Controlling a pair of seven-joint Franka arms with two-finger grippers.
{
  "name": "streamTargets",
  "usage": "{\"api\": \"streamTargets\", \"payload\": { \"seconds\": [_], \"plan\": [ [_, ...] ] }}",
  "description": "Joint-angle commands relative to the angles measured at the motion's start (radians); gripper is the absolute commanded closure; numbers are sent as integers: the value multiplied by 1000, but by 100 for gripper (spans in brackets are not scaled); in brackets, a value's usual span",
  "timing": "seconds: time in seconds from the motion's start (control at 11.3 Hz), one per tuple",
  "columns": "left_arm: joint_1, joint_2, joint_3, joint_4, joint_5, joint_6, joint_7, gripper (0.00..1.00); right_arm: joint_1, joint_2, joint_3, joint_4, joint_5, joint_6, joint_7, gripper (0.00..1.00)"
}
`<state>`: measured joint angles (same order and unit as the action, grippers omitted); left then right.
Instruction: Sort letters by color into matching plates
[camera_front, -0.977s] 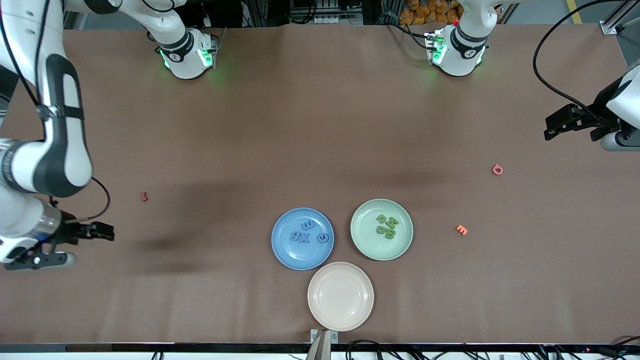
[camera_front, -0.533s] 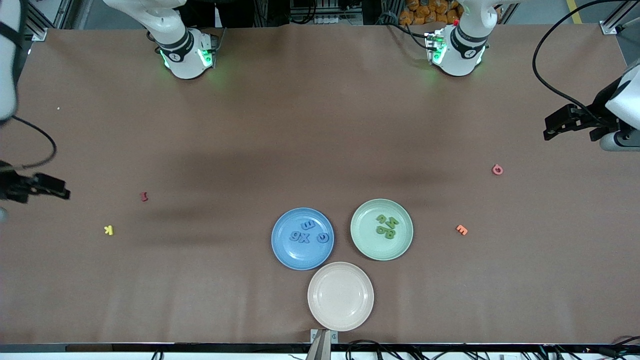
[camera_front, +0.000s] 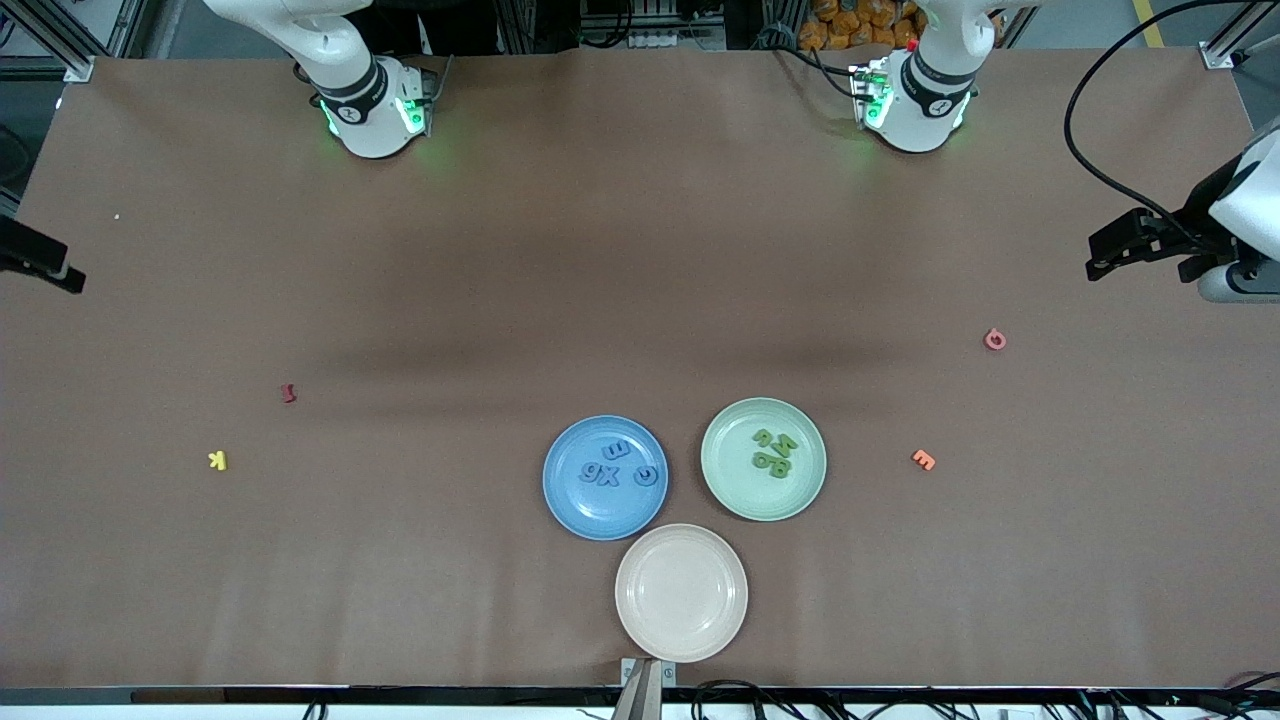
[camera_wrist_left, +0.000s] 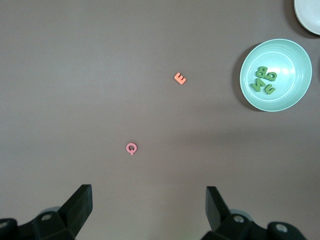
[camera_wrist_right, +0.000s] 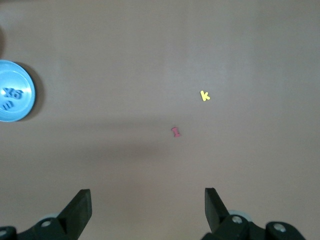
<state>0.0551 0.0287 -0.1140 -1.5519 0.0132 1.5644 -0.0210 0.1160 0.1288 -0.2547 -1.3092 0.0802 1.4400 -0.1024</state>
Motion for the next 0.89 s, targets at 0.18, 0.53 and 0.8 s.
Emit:
{"api": "streamTargets", "payload": {
  "seconds": [0.18, 0.53, 0.8],
  "plan": [
    [3, -7, -7, 0, 16, -14, -11, 0, 45, -23, -8, -93, -14, 57, 188, 0],
    [3, -7, -7, 1, 16, -12, -10, 0, 93, -35, -8, -162, -54, 109, 262, 0],
    [2, -6, -7, 1, 13, -12, -10, 0, 105, -47, -9, -160, -53, 109, 263, 0]
  ]
}}
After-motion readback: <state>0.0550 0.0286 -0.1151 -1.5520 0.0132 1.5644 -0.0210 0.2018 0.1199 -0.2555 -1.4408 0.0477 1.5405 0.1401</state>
